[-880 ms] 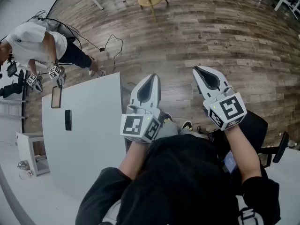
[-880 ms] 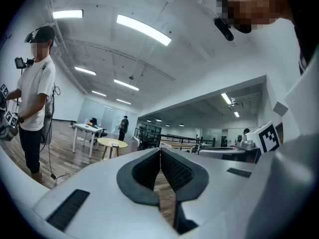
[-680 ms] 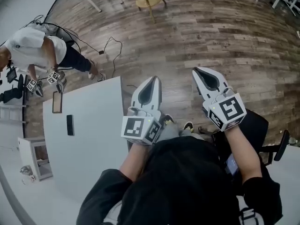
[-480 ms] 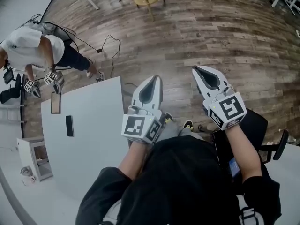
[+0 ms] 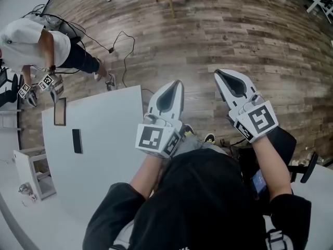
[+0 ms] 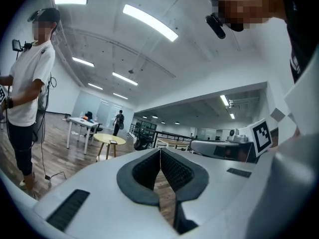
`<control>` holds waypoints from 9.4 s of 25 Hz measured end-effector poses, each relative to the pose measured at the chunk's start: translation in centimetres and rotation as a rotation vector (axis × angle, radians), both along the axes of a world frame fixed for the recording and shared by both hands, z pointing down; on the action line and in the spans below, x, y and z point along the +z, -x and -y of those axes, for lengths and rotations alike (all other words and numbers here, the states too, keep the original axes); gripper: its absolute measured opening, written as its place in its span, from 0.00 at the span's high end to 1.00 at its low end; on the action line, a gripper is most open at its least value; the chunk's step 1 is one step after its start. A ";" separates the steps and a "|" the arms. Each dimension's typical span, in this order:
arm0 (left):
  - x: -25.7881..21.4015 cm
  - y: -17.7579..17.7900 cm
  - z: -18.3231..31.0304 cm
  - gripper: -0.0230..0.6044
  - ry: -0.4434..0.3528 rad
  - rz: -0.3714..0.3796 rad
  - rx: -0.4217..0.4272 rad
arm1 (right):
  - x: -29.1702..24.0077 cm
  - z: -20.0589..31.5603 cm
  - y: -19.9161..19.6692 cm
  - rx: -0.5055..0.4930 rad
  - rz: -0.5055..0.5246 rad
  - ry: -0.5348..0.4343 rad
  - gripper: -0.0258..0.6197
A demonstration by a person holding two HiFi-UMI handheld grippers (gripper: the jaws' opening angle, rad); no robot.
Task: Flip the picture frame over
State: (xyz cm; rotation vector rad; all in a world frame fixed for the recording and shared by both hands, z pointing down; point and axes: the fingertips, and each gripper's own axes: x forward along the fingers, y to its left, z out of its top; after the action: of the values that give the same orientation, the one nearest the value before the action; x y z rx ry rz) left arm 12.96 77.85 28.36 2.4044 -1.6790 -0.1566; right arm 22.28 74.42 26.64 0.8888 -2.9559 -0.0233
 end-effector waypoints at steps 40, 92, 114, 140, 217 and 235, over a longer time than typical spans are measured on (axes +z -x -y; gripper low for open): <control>-0.8 -2.0 21.1 0.93 -0.023 0.043 0.037 | 0.9 19.1 0.4 -0.115 -0.005 -0.026 0.93; 1.7 15.9 49.6 0.93 0.014 -0.030 0.043 | 3.2 47.4 20.7 -0.184 -0.094 0.014 0.93; 1.6 10.3 65.6 0.93 0.035 0.004 0.070 | 4.7 63.9 14.4 -0.124 -0.044 0.062 0.93; 2.8 11.6 78.8 0.93 0.066 0.047 0.067 | 6.0 77.3 15.3 -0.104 -0.001 0.120 0.93; 4.6 27.1 122.1 0.93 0.074 0.065 0.009 | 9.2 120.0 30.1 -0.204 -0.081 0.128 0.93; 7.7 36.4 130.0 0.93 0.056 0.004 0.040 | 14.6 125.5 35.7 -0.211 -0.335 0.101 0.93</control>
State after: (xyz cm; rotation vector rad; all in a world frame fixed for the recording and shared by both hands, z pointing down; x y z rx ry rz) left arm -23.43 -52.15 36.07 2.3969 -1.6139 -0.0978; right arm -13.42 -51.04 41.26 0.5002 -2.6938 -0.0287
